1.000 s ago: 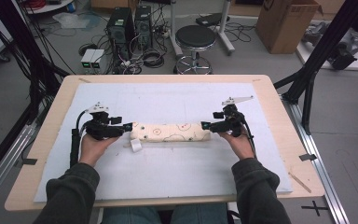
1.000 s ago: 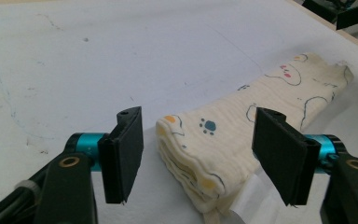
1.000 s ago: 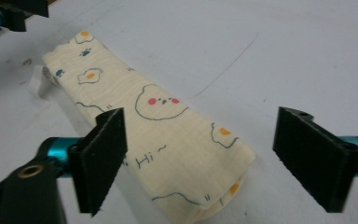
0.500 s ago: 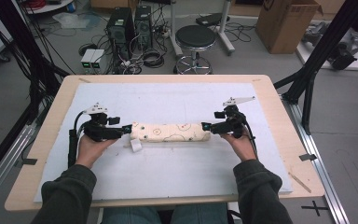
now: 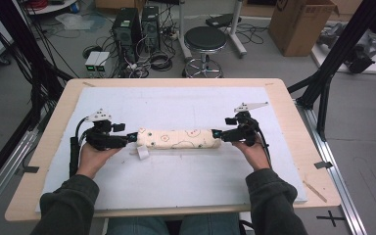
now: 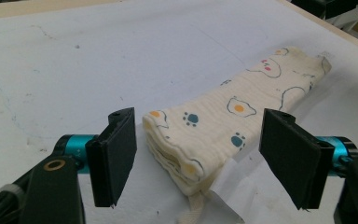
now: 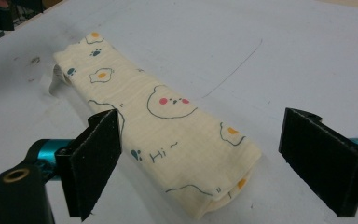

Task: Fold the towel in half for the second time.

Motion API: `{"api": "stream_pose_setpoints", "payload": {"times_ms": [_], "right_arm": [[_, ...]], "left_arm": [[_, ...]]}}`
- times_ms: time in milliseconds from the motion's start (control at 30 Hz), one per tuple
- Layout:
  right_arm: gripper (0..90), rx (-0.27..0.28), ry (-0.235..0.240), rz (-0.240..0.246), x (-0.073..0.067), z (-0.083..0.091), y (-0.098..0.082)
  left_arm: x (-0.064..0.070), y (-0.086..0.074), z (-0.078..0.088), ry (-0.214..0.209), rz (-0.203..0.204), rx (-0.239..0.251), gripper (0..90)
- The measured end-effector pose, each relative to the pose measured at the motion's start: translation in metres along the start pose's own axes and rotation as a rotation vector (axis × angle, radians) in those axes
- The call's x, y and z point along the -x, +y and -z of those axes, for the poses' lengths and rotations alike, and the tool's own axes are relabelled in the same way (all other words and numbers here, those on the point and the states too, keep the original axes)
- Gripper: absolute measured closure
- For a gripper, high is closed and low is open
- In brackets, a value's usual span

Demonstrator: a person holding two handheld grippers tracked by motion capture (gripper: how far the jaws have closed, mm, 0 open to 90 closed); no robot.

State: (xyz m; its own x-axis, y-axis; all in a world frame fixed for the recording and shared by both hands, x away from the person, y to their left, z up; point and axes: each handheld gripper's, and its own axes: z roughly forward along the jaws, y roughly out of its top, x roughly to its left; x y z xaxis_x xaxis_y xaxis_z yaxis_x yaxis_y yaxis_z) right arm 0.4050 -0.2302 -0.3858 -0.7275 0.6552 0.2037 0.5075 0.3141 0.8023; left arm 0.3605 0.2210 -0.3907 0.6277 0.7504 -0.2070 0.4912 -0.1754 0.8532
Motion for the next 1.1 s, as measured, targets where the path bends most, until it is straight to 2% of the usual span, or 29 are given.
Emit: {"api": "stream_pose_setpoints", "payload": {"times_ms": [600,933,1100], "right_arm": [[12.3,0.012,-0.004,0.025,-0.007,0.007,-0.002],[12.3,0.010,-0.010,0.016,-0.006,0.010,-0.015],[12.3,0.005,-0.003,0.020,-0.009,0.011,-0.015]], "left_arm": [[0.011,-0.001,0.006,-0.007,-0.053,-0.022,28.0],[0.012,-0.012,0.013,-0.003,-0.058,-0.030,28.0],[0.014,-0.017,0.018,-0.005,-0.057,-0.021,28.0]]}}
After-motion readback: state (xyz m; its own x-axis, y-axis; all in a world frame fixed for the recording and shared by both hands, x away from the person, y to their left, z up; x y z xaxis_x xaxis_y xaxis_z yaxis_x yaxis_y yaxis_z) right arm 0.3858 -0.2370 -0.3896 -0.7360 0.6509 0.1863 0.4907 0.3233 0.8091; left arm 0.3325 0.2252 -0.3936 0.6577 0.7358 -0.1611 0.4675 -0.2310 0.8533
